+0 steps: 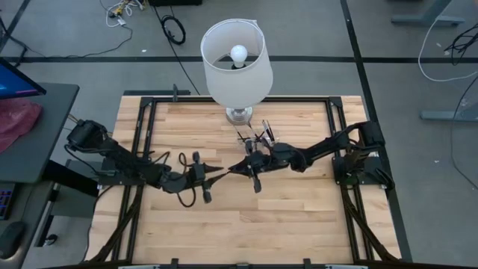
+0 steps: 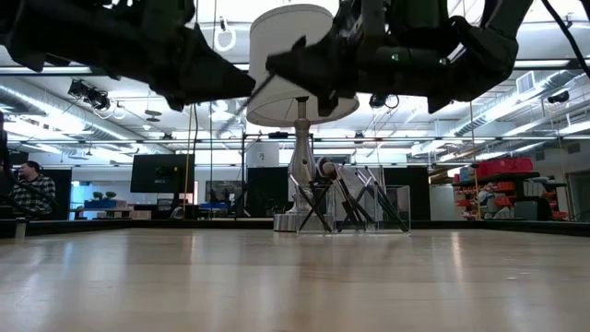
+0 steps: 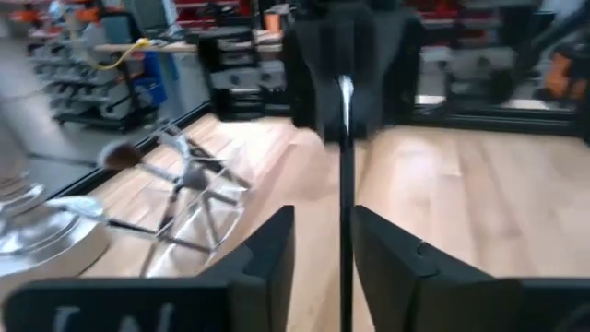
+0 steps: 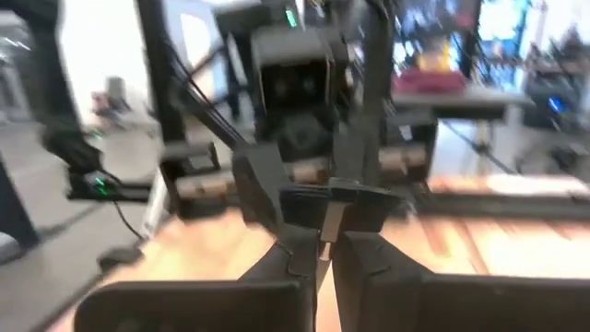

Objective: Put items in baskets/containers
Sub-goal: Put the black brow brush into the transparent organizer

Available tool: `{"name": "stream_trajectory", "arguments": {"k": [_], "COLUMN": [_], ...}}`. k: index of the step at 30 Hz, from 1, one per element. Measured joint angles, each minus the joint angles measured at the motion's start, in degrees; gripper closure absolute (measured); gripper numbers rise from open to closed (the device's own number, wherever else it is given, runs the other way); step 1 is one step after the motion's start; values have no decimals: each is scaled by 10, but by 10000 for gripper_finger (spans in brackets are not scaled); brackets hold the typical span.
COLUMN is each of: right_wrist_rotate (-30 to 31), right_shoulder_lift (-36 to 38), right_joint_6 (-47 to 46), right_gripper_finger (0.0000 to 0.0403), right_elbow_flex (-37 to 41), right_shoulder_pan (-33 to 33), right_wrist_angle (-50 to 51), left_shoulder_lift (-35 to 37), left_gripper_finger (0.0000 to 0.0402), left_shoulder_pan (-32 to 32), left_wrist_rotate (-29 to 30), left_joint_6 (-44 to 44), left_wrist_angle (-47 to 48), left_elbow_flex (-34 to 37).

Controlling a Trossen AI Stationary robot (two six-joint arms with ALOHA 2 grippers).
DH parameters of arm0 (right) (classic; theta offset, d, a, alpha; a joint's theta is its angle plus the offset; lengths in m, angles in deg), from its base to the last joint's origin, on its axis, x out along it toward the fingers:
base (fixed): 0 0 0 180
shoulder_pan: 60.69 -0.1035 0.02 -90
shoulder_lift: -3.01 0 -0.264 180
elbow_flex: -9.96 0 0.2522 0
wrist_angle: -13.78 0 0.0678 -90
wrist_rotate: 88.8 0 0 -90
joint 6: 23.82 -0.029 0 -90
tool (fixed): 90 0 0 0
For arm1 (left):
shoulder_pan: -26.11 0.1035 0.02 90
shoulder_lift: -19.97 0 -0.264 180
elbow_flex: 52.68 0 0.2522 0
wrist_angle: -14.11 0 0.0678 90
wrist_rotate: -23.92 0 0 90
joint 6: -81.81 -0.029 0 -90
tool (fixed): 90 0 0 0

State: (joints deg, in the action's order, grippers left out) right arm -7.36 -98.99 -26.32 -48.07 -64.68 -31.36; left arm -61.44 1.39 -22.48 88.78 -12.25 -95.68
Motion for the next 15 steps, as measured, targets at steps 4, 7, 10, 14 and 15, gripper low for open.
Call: {"name": "stream_trajectory", "arguments": {"k": [4,7,10,14,15], "right_wrist_rotate": [93,189,265,303,306], "right_shoulder_lift": [31,74,121,163,167], "right_joint_6": [15,42,63,44,38], "right_gripper_finger": [393,393,393,392,392], "right_elbow_flex": [1,1,1,0,0], "right_shoulder_pan": [7,14,25,62,73], "right_wrist_angle": [86,164,233,317,333], "left_shoulder_lift": [0,0,0,0,0], "left_gripper_finger": [261,245,240,242,243], "left_shoulder_pan": [6,6,6,6,6], "left_wrist_rotate": [29,54,55,54,54], "left_joint_6": [21,29,29,29,29], "left_wrist_angle": [29,46,53,52,52], "left_elbow_flex": [0,0,0,0,0]}}
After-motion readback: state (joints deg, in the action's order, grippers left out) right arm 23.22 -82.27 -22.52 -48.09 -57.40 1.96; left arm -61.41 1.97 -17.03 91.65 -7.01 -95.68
